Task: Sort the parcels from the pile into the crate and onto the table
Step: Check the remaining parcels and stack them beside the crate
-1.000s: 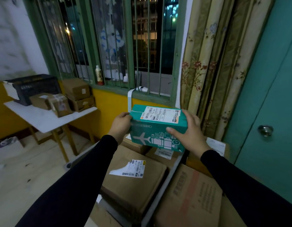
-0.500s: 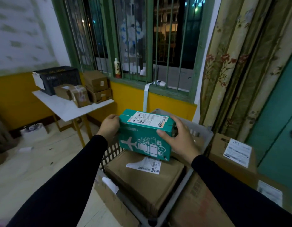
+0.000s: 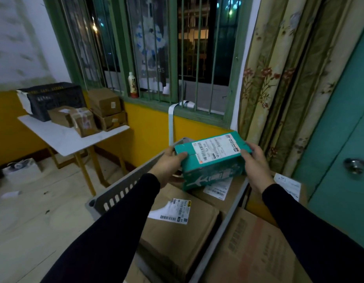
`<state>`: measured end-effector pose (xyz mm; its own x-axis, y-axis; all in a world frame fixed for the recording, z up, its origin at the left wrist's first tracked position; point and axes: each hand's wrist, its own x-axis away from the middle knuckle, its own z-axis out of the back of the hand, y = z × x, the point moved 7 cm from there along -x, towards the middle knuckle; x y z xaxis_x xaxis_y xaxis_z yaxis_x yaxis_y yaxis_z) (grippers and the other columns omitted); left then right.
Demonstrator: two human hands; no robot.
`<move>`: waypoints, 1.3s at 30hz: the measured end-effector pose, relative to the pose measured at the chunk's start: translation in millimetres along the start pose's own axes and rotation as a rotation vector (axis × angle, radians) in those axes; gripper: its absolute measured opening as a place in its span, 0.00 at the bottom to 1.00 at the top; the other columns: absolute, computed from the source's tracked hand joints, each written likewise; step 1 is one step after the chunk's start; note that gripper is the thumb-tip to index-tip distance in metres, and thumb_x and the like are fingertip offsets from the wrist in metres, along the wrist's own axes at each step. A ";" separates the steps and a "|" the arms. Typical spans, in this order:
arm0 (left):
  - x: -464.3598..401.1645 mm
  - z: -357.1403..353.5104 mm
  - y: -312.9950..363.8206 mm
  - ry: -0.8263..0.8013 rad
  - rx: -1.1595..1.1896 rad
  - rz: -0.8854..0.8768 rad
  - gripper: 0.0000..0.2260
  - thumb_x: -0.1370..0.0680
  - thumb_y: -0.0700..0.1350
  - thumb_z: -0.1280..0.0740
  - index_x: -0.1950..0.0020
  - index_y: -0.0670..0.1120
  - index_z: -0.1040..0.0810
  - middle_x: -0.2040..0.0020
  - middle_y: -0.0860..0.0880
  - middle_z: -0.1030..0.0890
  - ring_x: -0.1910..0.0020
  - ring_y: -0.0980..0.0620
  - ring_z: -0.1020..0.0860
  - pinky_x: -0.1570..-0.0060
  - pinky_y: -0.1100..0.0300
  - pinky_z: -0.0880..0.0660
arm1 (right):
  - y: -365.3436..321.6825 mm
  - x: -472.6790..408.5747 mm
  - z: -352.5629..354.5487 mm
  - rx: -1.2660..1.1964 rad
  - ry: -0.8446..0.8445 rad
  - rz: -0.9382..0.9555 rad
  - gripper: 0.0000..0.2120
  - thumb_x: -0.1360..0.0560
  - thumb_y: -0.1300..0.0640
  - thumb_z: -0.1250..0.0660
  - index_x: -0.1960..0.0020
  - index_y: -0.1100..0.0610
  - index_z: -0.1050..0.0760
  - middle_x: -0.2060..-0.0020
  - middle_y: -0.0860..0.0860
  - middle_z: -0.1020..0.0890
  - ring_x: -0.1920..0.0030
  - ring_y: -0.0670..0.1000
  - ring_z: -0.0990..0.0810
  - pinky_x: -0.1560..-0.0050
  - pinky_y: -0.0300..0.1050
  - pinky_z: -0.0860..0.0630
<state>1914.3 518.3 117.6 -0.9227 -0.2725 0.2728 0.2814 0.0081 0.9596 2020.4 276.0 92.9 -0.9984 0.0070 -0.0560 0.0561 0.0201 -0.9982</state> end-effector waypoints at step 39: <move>-8.0 -32.4 32.1 0.151 -0.583 -0.377 0.24 0.14 0.53 0.47 0.20 0.44 0.39 0.25 0.40 0.30 0.30 0.41 0.28 0.40 0.52 0.30 | 40.7 23.4 -26.3 0.161 -0.284 -0.238 0.49 0.34 0.18 0.42 0.22 0.45 0.37 0.26 0.43 0.30 0.27 0.51 0.30 0.25 0.59 0.34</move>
<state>1939.2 489.6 144.0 -0.9502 -0.2862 -0.1234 0.0846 -0.6179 0.7817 1999.4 303.3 51.4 -0.9466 -0.2555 0.1965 -0.1563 -0.1694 -0.9731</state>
